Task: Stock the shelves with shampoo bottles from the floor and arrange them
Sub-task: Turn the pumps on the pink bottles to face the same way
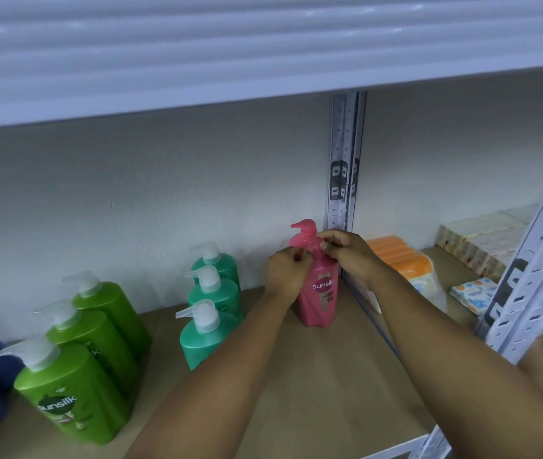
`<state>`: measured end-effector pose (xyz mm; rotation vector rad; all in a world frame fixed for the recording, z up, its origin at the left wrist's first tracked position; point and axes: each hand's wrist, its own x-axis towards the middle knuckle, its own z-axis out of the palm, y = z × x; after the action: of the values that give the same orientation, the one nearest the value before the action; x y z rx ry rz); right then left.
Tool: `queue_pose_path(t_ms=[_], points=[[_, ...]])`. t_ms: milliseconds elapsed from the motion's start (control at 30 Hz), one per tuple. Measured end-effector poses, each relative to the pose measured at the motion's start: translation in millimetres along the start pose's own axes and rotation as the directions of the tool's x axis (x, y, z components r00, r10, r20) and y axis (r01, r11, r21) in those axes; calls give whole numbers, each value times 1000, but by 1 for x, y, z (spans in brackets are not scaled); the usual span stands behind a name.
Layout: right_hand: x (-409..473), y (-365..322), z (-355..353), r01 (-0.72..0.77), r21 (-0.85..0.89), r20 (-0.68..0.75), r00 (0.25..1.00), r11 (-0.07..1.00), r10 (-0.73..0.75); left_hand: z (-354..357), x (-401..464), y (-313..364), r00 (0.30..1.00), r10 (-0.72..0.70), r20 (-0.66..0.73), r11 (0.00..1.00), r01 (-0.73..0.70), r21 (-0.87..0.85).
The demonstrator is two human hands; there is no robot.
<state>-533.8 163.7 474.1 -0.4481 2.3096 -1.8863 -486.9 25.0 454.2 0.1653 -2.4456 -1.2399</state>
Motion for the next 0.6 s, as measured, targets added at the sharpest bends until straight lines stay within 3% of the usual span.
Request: queue_pose_path(t_ms=[300, 433, 600], points=[[0, 3, 2, 8, 6, 15, 1000, 1000, -8, 0, 2, -10, 998, -51, 43, 993, 56, -101], [0, 3, 1, -3, 33, 34, 999, 999, 2, 6, -4, -12, 996, -85, 35, 971, 90, -222], [0, 3, 1, 4, -8, 29, 1000, 1000, -4, 9, 2, -14, 991, -132, 18, 968, 133, -211]])
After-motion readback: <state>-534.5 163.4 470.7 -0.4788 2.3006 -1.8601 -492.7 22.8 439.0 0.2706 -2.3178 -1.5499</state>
